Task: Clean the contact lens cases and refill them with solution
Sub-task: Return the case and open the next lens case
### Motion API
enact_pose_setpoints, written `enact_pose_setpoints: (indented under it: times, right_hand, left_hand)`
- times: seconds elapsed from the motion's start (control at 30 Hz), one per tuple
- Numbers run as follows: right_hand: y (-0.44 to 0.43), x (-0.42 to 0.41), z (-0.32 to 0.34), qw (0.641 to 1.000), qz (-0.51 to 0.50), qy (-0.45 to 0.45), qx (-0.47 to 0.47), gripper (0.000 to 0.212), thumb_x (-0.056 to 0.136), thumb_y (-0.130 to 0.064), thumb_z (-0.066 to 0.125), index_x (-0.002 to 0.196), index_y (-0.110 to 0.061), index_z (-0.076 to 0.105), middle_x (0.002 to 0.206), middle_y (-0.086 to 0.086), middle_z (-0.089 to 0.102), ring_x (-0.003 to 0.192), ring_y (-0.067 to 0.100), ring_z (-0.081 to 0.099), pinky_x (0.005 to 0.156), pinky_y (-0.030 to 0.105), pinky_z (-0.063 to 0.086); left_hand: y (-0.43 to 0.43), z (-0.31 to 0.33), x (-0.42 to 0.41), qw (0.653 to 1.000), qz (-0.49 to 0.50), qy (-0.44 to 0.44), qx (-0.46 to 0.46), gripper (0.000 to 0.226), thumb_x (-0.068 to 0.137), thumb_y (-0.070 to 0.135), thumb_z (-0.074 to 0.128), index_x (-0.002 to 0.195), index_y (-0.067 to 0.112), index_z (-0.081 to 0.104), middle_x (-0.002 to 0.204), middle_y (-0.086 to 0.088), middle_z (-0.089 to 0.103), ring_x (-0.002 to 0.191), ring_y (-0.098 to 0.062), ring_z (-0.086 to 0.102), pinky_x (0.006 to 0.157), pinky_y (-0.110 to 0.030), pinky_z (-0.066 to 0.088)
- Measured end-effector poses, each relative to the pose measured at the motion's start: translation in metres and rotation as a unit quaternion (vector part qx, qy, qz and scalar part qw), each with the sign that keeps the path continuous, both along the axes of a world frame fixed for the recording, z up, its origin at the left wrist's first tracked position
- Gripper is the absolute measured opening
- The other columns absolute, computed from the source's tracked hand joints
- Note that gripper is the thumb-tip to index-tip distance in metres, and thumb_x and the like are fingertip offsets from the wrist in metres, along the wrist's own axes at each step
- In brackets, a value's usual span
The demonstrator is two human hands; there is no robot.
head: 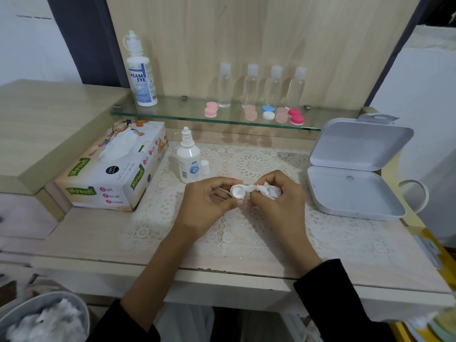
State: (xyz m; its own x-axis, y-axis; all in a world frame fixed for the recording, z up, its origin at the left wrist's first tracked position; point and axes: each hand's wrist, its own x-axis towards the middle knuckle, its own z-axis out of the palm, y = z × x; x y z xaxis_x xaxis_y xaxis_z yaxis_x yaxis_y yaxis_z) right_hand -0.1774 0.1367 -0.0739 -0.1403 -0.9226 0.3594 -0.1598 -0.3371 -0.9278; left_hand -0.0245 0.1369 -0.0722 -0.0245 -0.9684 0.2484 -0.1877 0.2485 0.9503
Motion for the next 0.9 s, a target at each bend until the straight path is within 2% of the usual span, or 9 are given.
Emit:
enact_pose_setpoints:
  times: [0.07, 0.23, 0.33, 0.4, 0.47, 0.53, 0.63, 0.7, 0.9]
  right_hand:
    - [-0.001, 0.001, 0.000, 0.999, -0.008, 0.026, -0.019, 0.016, 0.073, -0.004, 0.067, 0.076, -0.018, 0.060, 0.070, 0.000, 0.062, 0.065, 0.023, 0.058, 0.061, 0.048, 0.049]
    - [-0.004, -0.001, 0.001, 0.993, -0.058, 0.063, -0.083, 0.015, 0.079, -0.006, 0.069, 0.087, -0.018, 0.066, 0.089, -0.004, 0.065, 0.084, 0.014, 0.062, 0.075, 0.042, 0.052]
    - [-0.008, -0.003, -0.004, 0.990, -0.059, 0.053, -0.113, 0.015, 0.080, -0.008, 0.072, 0.091, -0.017, 0.070, 0.093, -0.002, 0.065, 0.092, 0.016, 0.063, 0.080, 0.047, 0.051]
    - [-0.009, -0.004, -0.006, 0.987, -0.047, 0.082, -0.133, 0.013, 0.081, -0.013, 0.074, 0.093, -0.015, 0.071, 0.091, -0.004, 0.067, 0.091, 0.018, 0.064, 0.078, 0.049, 0.051]
    - [-0.008, -0.002, -0.009, 0.978, -0.041, 0.139, -0.150, 0.012, 0.081, -0.018, 0.075, 0.092, -0.014, 0.072, 0.088, -0.006, 0.067, 0.089, 0.017, 0.061, 0.074, 0.044, 0.050]
    - [-0.007, 0.002, -0.010, 0.971, -0.035, 0.187, -0.146, 0.010, 0.082, -0.023, 0.075, 0.089, -0.016, 0.073, 0.085, -0.010, 0.063, 0.087, 0.013, 0.056, 0.072, 0.031, 0.046]
    - [-0.009, 0.003, -0.012, 0.960, -0.031, 0.244, -0.132, 0.018, 0.081, -0.032, 0.072, 0.086, -0.015, 0.073, 0.085, -0.011, 0.056, 0.087, 0.010, 0.050, 0.068, 0.016, 0.038]
    - [-0.010, 0.003, -0.013, 0.956, -0.018, 0.263, -0.126, 0.021, 0.083, -0.034, 0.068, 0.087, -0.014, 0.073, 0.086, -0.011, 0.055, 0.088, 0.010, 0.049, 0.067, 0.017, 0.038]
    - [-0.008, 0.005, -0.013, 0.953, 0.010, 0.280, -0.120, 0.022, 0.086, -0.031, 0.062, 0.088, -0.012, 0.072, 0.084, -0.011, 0.054, 0.086, 0.009, 0.046, 0.065, 0.022, 0.040]
  left_hand:
    - [0.000, 0.000, -0.001, 1.000, 0.014, -0.010, -0.017, 0.037, 0.066, 0.003, 0.083, 0.097, 0.021, 0.073, 0.084, 0.006, 0.073, 0.074, -0.014, 0.067, 0.074, -0.026, 0.057]
    - [0.001, 0.000, 0.001, 0.998, 0.039, -0.025, -0.033, 0.030, 0.067, 0.013, 0.084, 0.095, 0.021, 0.075, 0.081, 0.006, 0.072, 0.068, -0.005, 0.061, 0.069, -0.017, 0.051]
    - [0.002, 0.000, 0.002, 0.996, 0.049, -0.063, -0.047, 0.029, 0.066, 0.019, 0.084, 0.094, 0.025, 0.075, 0.085, 0.013, 0.071, 0.073, -0.001, 0.059, 0.070, -0.008, 0.041]
    - [0.001, -0.001, 0.003, 0.992, 0.059, -0.089, -0.060, 0.029, 0.065, 0.024, 0.085, 0.092, 0.029, 0.074, 0.086, 0.017, 0.070, 0.081, -0.003, 0.058, 0.073, -0.006, 0.038]
    - [-0.001, -0.003, 0.003, 0.990, 0.059, -0.109, -0.070, 0.029, 0.064, 0.030, 0.085, 0.092, 0.028, 0.075, 0.086, 0.016, 0.069, 0.085, -0.006, 0.058, 0.079, -0.014, 0.041]
    - [-0.003, -0.005, 0.003, 0.983, 0.061, -0.144, -0.092, 0.028, 0.064, 0.035, 0.085, 0.090, 0.028, 0.075, 0.082, 0.018, 0.067, 0.084, -0.007, 0.057, 0.080, -0.025, 0.045]
    - [-0.005, -0.006, 0.003, 0.971, 0.074, -0.193, -0.121, 0.024, 0.064, 0.050, 0.072, 0.085, 0.038, 0.070, 0.073, 0.028, 0.061, 0.083, -0.003, 0.055, 0.081, -0.037, 0.046]
    - [-0.005, -0.006, 0.004, 0.970, 0.082, -0.195, -0.121, 0.023, 0.062, 0.054, 0.064, 0.082, 0.045, 0.066, 0.071, 0.032, 0.060, 0.084, 0.001, 0.054, 0.084, -0.042, 0.045]
    - [-0.008, -0.010, 0.005, 0.964, 0.090, -0.219, -0.121, 0.030, 0.060, 0.046, 0.065, 0.087, 0.036, 0.073, 0.070, 0.033, 0.056, 0.082, 0.004, 0.051, 0.083, -0.049, 0.046]
